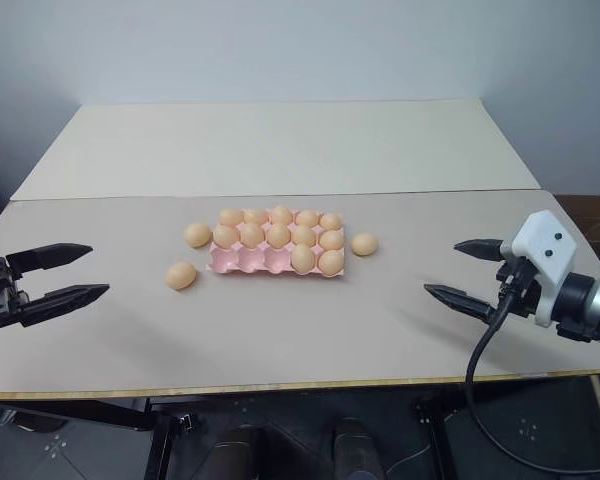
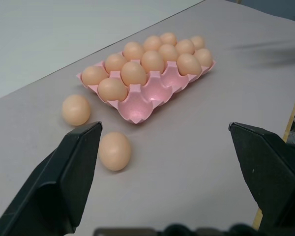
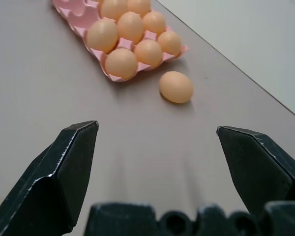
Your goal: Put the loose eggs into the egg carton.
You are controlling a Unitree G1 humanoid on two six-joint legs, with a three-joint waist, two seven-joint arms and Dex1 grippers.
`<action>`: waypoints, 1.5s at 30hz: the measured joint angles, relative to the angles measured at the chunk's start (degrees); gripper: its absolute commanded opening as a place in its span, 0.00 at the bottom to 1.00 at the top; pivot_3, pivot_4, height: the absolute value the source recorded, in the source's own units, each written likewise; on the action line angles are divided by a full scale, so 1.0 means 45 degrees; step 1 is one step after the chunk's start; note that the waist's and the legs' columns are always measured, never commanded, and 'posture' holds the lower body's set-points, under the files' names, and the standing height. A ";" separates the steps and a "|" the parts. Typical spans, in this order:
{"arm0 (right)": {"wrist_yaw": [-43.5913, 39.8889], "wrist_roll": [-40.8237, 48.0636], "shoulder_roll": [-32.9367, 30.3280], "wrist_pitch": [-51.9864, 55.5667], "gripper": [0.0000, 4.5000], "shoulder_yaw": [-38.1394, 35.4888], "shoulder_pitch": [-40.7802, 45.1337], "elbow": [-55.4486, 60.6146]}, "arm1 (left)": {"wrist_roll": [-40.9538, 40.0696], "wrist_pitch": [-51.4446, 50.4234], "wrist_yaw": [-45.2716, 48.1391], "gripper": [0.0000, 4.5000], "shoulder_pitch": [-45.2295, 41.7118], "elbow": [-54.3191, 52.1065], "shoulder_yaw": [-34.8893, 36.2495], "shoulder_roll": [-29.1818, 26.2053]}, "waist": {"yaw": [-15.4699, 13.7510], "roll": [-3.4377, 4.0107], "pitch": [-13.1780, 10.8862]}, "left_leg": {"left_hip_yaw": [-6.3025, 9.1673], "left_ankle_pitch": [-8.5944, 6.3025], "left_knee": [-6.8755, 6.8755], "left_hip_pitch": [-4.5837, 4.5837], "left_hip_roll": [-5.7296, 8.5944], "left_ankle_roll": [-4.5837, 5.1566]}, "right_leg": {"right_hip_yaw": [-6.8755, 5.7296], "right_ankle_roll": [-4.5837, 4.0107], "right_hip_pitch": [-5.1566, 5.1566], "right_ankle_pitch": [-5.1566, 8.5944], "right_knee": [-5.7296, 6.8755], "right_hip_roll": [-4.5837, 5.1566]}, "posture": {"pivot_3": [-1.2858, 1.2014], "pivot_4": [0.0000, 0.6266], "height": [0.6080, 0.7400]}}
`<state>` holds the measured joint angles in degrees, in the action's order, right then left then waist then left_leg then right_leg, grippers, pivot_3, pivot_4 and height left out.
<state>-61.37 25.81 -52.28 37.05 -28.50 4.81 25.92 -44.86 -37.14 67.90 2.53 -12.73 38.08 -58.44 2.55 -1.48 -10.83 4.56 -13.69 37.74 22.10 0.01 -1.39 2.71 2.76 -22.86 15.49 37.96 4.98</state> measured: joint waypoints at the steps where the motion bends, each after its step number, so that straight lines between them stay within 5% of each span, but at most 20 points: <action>1: 0.0134 0.0038 0.0000 -0.0027 0.99 0.0143 0.0120 -0.0012 | -0.0002 -0.0001 -0.0067 1.00 -0.0009 -0.0013 -0.0006 0.0076 | -0.0003 0.0000 0.0000 | 0.0000 0.0000 -0.0001 0.0009 0.0001 0.0000 | 0.0000 0.0000 -0.0010 0.0000 0.0000 0.0000 | 0.52 0.24 1.00; 11: 0.0720 -0.0931 0.0103 -0.1819 0.99 0.2862 0.2245 -0.1676 | -0.0144 -0.0057 -0.0339 1.00 -0.0573 -0.0352 -0.0217 0.0100 | 0.0010 -0.0001 0.0000 | 0.0000 0.0000 0.0002 0.0027 0.0006 -0.0001 | 0.0000 -0.0001 -0.0036 -0.0001 0.0008 0.0005 | 0.52 0.24 1.00; 19: 0.1257 -0.4615 0.1757 -0.5739 0.99 0.7396 0.6435 -0.7469 | -0.0279 -0.0037 -0.0470 1.00 -0.1593 -0.0529 -0.1298 0.0345 | 0.0027 0.0001 -0.0001 | -0.0001 0.0001 0.0003 0.0062 0.0013 -0.0002 | 0.0002 -0.0003 -0.0073 -0.0003 0.0009 0.0012 | 0.52 0.24 1.00; 29: 0.2036 -0.7069 0.3779 -0.8434 0.99 0.9294 0.9022 -1.2872 | -0.0294 -0.0029 -0.0664 1.00 -0.1642 -0.0850 -0.1491 0.0559 | 0.0037 0.0003 -0.0003 | 0.0002 0.0003 0.0002 0.0063 0.0013 -0.0004 | 0.0002 -0.0005 -0.0081 -0.0004 0.0016 0.0010 | 0.52 0.24 1.00; 32: 0.2181 -0.7369 0.4094 -0.8770 0.86 0.9363 0.9420 -1.3815 | -0.0325 -0.0030 -0.0698 1.00 -0.1598 -0.1000 -0.1492 0.0569 | 0.0036 0.0004 -0.0003 | 0.0003 0.0003 0.0002 0.0059 0.0013 -0.0005 | 0.0002 -0.0006 -0.0081 -0.0004 0.0018 0.0009 | 0.52 0.24 1.00; 37: 0.2068 -0.7463 0.4188 -0.9051 0.50 0.9345 0.9501 -1.4078 | -0.0348 -0.0031 -0.0723 1.00 -0.1584 -0.1000 -0.1492 0.0569 | 0.0038 0.0004 -0.0003 | 0.0003 0.0003 0.0001 0.0061 0.0013 -0.0005 | 0.0003 -0.0006 -0.0081 -0.0004 0.0018 0.0010 | 0.52 0.24 1.00; 45: 0.2101 -0.7439 0.3853 -0.8175 0.45 0.8938 0.9218 -1.2163 | -0.0368 -0.0031 -0.0781 1.00 -0.1581 -0.1015 -0.1491 0.0568 | 0.0029 0.0009 -0.0006 | 0.0005 0.0003 0.0002 0.0061 0.0012 -0.0005 | 0.0002 -0.0005 -0.0085 -0.0004 0.0023 0.0009 | 0.52 0.24 1.00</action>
<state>-51.92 -7.67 -34.95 0.26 11.72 46.29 -28.81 -46.52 -37.28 64.38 -4.58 -17.30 31.37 -55.88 2.68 -1.44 -10.85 4.59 -13.68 37.75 22.37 0.07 -1.41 2.72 2.74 -23.24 15.47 38.07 5.02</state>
